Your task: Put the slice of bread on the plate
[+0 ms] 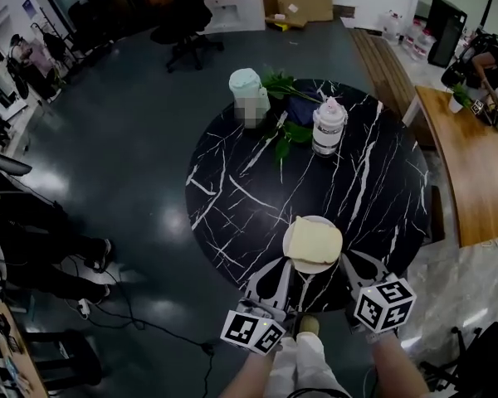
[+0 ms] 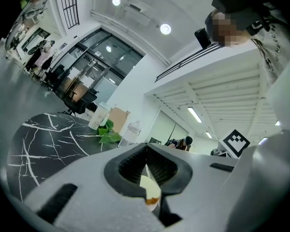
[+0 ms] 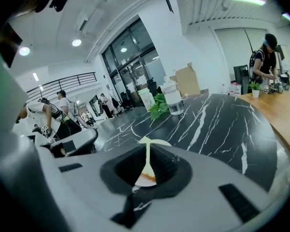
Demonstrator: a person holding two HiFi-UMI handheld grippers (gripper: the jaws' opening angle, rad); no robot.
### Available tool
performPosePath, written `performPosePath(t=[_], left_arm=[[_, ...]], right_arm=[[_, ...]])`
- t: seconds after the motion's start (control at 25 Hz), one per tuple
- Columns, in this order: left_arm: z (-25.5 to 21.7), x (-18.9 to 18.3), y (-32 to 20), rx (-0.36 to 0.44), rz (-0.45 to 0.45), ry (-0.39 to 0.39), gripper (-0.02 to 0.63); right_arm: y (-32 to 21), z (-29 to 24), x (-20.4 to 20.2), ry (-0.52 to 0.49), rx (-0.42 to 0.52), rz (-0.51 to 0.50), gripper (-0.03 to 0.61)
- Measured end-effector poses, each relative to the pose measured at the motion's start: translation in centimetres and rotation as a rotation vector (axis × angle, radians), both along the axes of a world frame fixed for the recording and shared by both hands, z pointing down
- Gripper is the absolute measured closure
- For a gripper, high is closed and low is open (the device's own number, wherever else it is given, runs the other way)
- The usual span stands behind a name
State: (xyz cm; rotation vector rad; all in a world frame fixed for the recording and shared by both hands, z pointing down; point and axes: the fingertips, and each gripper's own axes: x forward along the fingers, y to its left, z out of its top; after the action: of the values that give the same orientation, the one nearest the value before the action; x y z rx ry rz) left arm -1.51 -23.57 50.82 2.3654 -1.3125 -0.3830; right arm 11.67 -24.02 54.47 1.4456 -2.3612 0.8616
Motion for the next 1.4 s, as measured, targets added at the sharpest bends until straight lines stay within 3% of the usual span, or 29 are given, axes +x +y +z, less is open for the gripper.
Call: performPosePath(t=[0.44, 0.72, 1.4], left_arm=[[-2.0, 2.0, 3.3, -0.012, 0.055, -0.037, 0.609], [-3.7, 3.5, 4.1, -0.008, 0.105, -0.013, 0.609], [-6.5, 2.1, 4.8, 0.024, 0.049, -0.020, 0.609]], right_arm=[[5.3, -6.5, -3.8, -0.137, 0.079, -0.101, 0.569], [6.8, -8.8, -4.9, -0.113, 0.118, -0.130, 0.571], [7.1, -11.3, -4.7, -0.103, 0.161, -0.141, 0.571]])
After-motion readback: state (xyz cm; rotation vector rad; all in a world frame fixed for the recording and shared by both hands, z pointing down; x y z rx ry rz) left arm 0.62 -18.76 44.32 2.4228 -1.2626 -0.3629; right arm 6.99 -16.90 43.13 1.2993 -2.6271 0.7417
